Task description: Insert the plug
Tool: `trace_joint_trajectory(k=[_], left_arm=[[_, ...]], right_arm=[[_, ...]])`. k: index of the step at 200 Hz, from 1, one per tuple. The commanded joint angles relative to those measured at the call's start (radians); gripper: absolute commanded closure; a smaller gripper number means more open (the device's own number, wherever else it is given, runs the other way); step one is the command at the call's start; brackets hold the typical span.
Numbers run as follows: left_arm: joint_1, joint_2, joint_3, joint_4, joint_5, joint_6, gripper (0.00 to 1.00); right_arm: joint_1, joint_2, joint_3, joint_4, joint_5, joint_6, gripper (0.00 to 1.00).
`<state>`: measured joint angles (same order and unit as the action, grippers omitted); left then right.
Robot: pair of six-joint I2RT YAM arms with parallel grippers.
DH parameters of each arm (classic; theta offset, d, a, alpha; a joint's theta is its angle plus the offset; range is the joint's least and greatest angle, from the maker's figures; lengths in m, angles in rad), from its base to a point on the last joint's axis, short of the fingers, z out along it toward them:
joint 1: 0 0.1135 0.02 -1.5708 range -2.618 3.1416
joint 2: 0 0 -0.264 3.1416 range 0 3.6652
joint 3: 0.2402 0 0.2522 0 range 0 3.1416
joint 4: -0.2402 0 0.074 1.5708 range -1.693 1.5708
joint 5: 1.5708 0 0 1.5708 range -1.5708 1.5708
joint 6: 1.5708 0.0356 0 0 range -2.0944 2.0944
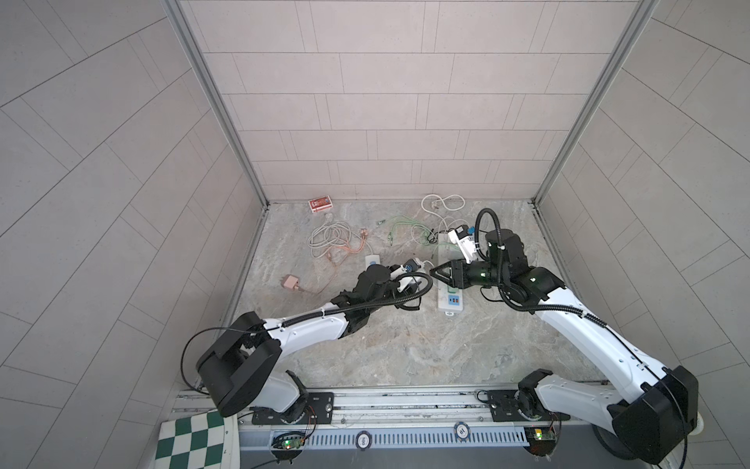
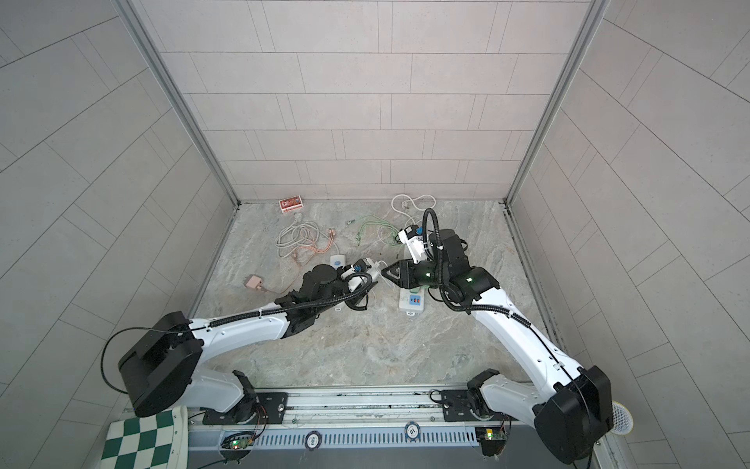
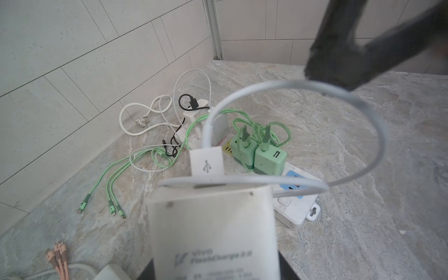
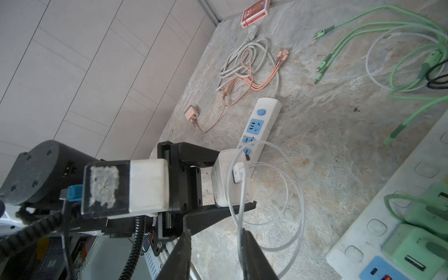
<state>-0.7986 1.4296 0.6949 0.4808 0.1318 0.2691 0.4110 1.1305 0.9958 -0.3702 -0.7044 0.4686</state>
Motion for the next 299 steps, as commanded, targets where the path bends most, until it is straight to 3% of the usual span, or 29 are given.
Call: trace_joint_trajectory(k=[1,49,88,163,185,232,258,273,299], left_arm=[[0.003,-0.035,-0.016,0.006,0.033,0.042,0.66],[0.002,-0.061,-0.039,0.024,0.08,0.045,0.67],[0.002,-0.073,-0.048,0.03,0.109,0.05,0.68],[0.003,-0.074,-0.049,0.029,0.119,0.07,0.7],[0.003,-0.074,-0.05,0.031,0.116,0.074,0.7],[0.003,-0.078,-0.049,0.032,0.122,0.082,0.71],[0.002,-0.077,-0.05,0.031,0.116,0.085,0.71],[0.003,-0.077,-0.054,0.032,0.095,0.081,0.61],[0.002,-0.109,-0.078,0.03,0.001,0.036,0.28]], right_arm=[[-0.016,-0.034,0.036,-0.056,-0.024,-0.06,0.6],[-0.02,0.072,0.071,-0.049,0.007,-0.051,0.55],[-0.007,0.169,0.089,-0.018,-0.066,-0.056,0.53],[0.036,0.199,0.045,0.057,-0.147,-0.026,0.52],[0.05,0.217,0.051,0.006,-0.092,-0.062,0.54],[0.07,0.256,0.048,0.014,-0.1,-0.07,0.59],[0.075,0.27,0.05,0.017,-0.101,-0.07,0.72],[0.075,0.272,0.052,0.019,-0.095,-0.071,0.82],[0.074,0.284,0.066,0.015,-0.026,-0.068,0.93]])
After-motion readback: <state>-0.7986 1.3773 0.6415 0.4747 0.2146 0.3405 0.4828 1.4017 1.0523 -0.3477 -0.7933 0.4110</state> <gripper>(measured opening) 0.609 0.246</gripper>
